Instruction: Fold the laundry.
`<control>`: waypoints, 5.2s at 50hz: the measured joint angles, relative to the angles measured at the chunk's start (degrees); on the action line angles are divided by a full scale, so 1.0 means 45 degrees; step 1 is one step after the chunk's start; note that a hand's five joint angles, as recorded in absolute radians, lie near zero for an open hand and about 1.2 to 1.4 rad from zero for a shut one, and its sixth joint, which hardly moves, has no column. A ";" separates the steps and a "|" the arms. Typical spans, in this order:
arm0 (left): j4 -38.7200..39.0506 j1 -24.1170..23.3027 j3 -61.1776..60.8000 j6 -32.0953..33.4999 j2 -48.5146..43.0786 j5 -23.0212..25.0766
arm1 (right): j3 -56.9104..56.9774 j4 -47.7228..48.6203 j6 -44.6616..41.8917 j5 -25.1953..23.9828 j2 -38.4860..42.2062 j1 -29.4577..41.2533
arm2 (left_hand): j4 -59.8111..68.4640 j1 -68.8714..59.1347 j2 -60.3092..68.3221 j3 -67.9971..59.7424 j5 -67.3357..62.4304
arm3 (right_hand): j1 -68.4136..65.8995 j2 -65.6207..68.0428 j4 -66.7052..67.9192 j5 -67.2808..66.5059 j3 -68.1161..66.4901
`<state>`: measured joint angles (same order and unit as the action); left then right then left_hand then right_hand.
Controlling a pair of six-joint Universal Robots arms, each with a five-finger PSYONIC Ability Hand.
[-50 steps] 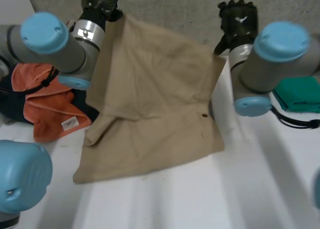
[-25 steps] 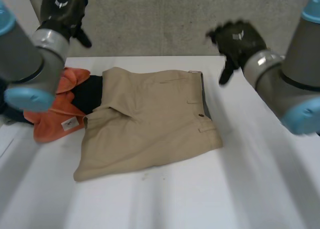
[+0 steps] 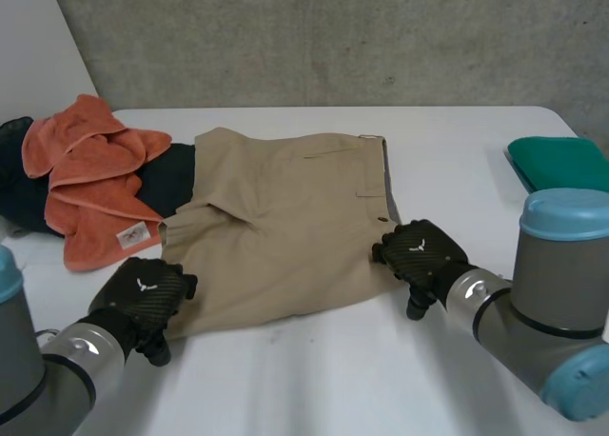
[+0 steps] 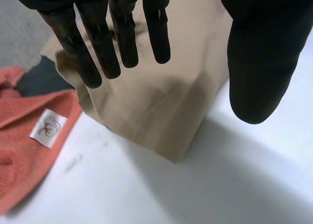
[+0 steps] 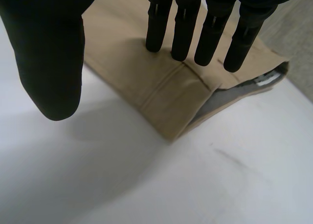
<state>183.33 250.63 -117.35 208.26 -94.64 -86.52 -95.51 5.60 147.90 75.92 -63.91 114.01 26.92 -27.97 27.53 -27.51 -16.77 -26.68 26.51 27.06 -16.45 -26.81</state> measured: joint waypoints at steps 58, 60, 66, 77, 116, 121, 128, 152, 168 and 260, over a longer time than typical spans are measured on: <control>0.0212 -0.2142 0.2411 -0.0177 0.1486 -0.0089 | 0.2149 -0.4338 -0.0647 0.1831 -0.3274 0.0062 | 0.9261 -0.8578 0.9092 -0.9020 -0.8673 | -0.7783 0.8938 0.9203 -0.8615 -0.9125; -0.1255 -0.2381 0.2523 -0.0224 0.1713 -0.0075 | 0.1846 -0.5804 -0.1222 0.1766 -0.4057 -0.0062 | 0.9261 -0.8578 0.9093 -0.9020 -0.8673 | -0.7783 0.8938 0.9204 -0.8615 -0.9154; -0.4903 -0.3179 0.2321 -0.0265 0.1863 0.0252 | 0.0083 -0.8763 -0.3880 0.1701 -0.5785 -0.0388 | 0.9263 -0.8578 0.9093 -0.9021 -0.8673 | -0.7783 0.8938 0.9204 -0.8733 -0.9153; -0.4395 -0.3655 0.2818 -0.0118 0.0235 0.0728 | -0.1565 -0.7591 -0.5344 0.1538 -0.5974 -0.1041 | 0.9267 -0.8578 0.9114 -0.9032 -0.8673 | -0.7821 0.8938 0.9203 -0.8733 -0.9153; 0.1067 -0.2668 1.7886 0.0906 -1.1979 -0.0155 | 0.6712 0.4225 -0.2938 0.5288 0.3667 -0.0634 | -0.3401 0.3797 -0.3458 0.3445 0.3100 | 0.3065 -0.3215 -0.3357 0.3064 0.3304; 0.1044 -0.2707 1.5791 0.0805 -0.9659 -0.0164 | 0.5084 0.2353 -0.2063 0.5043 0.0865 -0.0689 | -0.3401 0.3797 -0.3459 0.3445 0.3100 | 0.3065 -0.3215 -0.3357 0.3063 0.3304; 0.1015 -0.2718 1.2291 0.0335 -0.6887 -0.0046 | 0.3004 -0.2226 0.0251 0.4010 -0.0685 -0.1101 | -0.3401 0.3797 -0.3483 0.3445 0.3100 | 0.2847 -0.2761 -0.2871 0.2685 0.2828; 0.1176 -0.3516 0.9687 -0.0741 -0.5326 0.0038 | -0.1480 0.2847 -0.1216 0.4133 -0.0639 -0.2580 | -0.3401 0.3797 -0.3483 0.3446 0.3100 | -0.7719 0.8730 0.9121 -0.8567 -0.8627; 0.1154 -0.3470 0.9371 -0.0797 -0.4239 -0.0073 | -0.1046 0.5556 -0.6733 -0.0340 -0.1026 0.1150 | -0.3401 0.3797 -0.3483 0.3446 0.3100 | -0.7831 0.8887 0.9085 -0.8830 -0.8999; -0.3041 -0.3592 1.5078 -0.4262 -0.5877 0.6932 | -0.0956 0.7349 0.0866 0.3068 0.2052 0.2627 | -0.3402 0.3853 -0.3490 0.3806 0.3123 | -0.6444 0.7455 0.6874 -0.5947 -0.7142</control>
<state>169.65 234.46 -49.50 189.08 -121.09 -55.33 -99.81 38.68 151.80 89.73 -54.67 125.83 11.61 -10.63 11.82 -10.38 -2.71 -55.68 60.05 58.00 -43.21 -58.95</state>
